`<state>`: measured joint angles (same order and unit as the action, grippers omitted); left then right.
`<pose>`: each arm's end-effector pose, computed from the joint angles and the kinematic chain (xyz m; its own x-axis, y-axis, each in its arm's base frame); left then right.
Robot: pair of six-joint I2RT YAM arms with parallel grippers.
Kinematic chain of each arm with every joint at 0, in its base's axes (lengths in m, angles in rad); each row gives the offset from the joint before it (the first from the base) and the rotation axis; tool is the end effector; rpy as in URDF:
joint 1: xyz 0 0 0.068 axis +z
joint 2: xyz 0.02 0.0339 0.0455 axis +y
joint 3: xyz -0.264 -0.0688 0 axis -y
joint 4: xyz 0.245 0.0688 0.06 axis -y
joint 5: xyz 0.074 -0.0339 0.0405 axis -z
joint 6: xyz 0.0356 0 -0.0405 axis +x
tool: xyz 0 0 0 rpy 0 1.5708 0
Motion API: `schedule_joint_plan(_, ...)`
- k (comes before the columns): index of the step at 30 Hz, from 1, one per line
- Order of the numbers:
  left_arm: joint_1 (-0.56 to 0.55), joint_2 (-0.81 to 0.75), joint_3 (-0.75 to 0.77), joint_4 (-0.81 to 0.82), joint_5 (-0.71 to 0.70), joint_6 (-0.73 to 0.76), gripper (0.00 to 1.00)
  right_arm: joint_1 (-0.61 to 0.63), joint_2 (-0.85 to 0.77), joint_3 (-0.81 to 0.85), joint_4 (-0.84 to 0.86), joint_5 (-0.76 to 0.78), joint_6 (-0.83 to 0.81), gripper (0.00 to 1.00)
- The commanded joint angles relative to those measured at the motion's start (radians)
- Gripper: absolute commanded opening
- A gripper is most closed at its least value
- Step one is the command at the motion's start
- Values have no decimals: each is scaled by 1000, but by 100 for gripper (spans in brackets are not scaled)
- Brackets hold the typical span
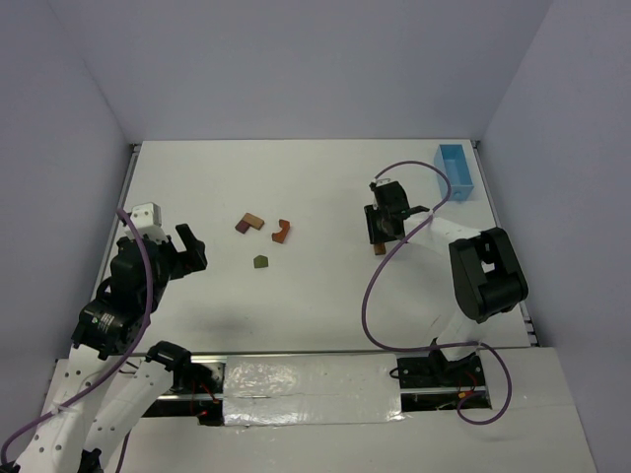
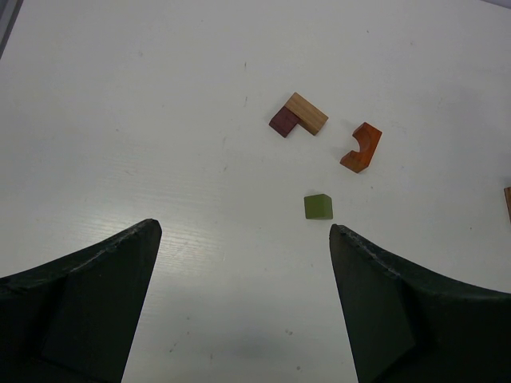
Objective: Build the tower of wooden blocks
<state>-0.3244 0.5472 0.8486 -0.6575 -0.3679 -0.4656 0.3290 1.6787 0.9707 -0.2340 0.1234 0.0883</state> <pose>0.1095 -0.0233 0.3435 -0.2853 -0.3460 -0.8938 -0.1681 0.9362 -0.3088 0.3212 0.1050 0.1738 -0.7846 -0.1754 -0.5947 -0.1837 0.9819 -0.0473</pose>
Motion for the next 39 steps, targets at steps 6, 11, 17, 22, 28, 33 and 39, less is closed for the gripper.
schedule_joint_plan(6, -4, -4, 0, 44, 3, 28, 99, -5, -1, 45, -13, 13, 13, 44)
schedule_joint_plan(11, -5, -3, -2, 44, 3, 28, 99, -2, 6, 51, -19, 19, 16, 42)
schedule_joint_plan(17, -5, -1, -2, 44, 3, 28, 100, -2, 6, 53, -21, 18, 24, 43)
schedule_joint_plan(22, -5, -1, -2, 42, 1, 28, 100, -2, 15, 60, -28, 13, 27, 43)
schedule_joint_plan(28, -5, 0, 0, 44, 3, 28, 99, -1, 18, 63, -31, 13, 28, 43)
schedule_joint_plan(33, -5, 0, 0, 44, 4, 27, 100, 1, 23, 66, -34, 13, 27, 44)
schedule_joint_plan(39, -5, -3, 0, 44, 4, 28, 99, 4, 21, 65, -34, 12, 25, 54)
